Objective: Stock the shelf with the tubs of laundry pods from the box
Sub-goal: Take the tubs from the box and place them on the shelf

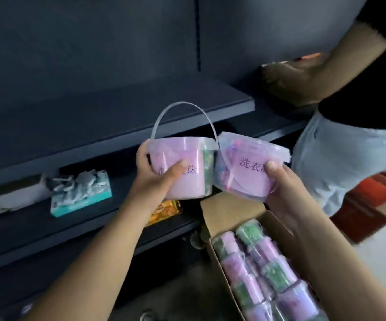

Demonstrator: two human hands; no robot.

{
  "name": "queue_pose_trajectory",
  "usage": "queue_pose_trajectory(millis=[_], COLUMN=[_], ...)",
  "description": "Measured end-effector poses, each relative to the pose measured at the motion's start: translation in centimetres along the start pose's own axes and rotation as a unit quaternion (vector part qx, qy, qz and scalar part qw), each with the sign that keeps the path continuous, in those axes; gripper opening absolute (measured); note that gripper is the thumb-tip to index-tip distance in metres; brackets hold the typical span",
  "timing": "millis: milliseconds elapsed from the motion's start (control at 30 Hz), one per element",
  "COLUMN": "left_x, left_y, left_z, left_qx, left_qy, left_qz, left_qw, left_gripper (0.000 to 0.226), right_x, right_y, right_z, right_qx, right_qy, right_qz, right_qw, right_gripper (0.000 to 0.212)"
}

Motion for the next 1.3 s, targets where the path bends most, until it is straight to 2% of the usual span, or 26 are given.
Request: queue_pose_trajectory(millis=[67, 167, 300, 367, 533, 600, 767, 867, 933, 1033, 1100, 1300], left_x=[-2.0, -5.1, -9.0, -11.0, -16.6, -18.6, -21.2, -20.5, -19.4, -17.4, -15.6, -10.2], left_y=[1.0, 1.9, 2.2, 2.3, 3.1, 3.3, 3.5, 3.3, 2.6, 1.5, 1.4, 1.4], left_z=[-3.6, -9.8, -18.3, -23.0, -34.9, -38.9, -47.5, -51.9, -54.5, -58.3, -60.6, -68.2], left_qx=[-0.003, -0.031, -0.059, -0.06, -0.033, -0.015, -0.004, 0.014, 0.028, 0.043, 0.05, 0.113], left_qy=[0.046, 0.103, 0.152, 0.195, 0.3, 0.334, 0.414, 0.436, 0.453, 0.467, 0.471, 0.434], left_qz=[0.015, 0.042, 0.064, 0.079, 0.076, 0.081, 0.102, 0.088, 0.069, 0.055, 0.061, 0.011], left_qw=[0.999, 0.993, 0.984, 0.976, 0.95, 0.939, 0.905, 0.895, 0.888, 0.882, 0.878, 0.894], left_gripper=[0.099, 0.081, 0.069, 0.072, 0.113, 0.123, 0.104, 0.105, 0.095, 0.086, 0.074, 0.105], right_x=[1.6, 3.7, 5.9, 7.0, 9.6, 10.3, 13.1, 16.1, 18.4, 22.2, 24.7, 33.1], right_y=[-0.1, 0.5, 2.5, 4.2, 7.9, 9.3, 13.1, 15.0, 16.2, 18.1, 19.4, 21.3], right_z=[3.6, 9.8, 18.8, 23.9, 36.1, 40.0, 48.0, 51.8, 53.8, 56.6, 57.9, 61.8], right_qx=[-0.013, -0.031, -0.031, -0.023, -0.047, -0.058, -0.064, -0.102, -0.133, -0.172, -0.191, -0.209], right_qy=[-0.045, -0.094, -0.171, -0.201, -0.252, -0.265, -0.261, -0.26, -0.267, -0.286, -0.304, -0.319], right_qz=[0.003, 0.016, 0.024, 0.032, 0.053, 0.053, 0.052, 0.051, 0.049, 0.046, 0.042, 0.039], right_qw=[0.999, 0.995, 0.984, 0.979, 0.965, 0.961, 0.962, 0.959, 0.953, 0.942, 0.932, 0.923], right_gripper=[0.077, 0.105, 0.098, 0.096, 0.104, 0.104, 0.112, 0.112, 0.112, 0.091, 0.086, 0.097])
Point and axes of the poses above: each hand's wrist, its own x-axis towards the middle knuckle, its own z-axis out of the palm, y = z × x, the point moved 1 cm from there along x, towards the middle knuckle, and after that the axes turned 9 degrees about -y, right-handed, at the moved point
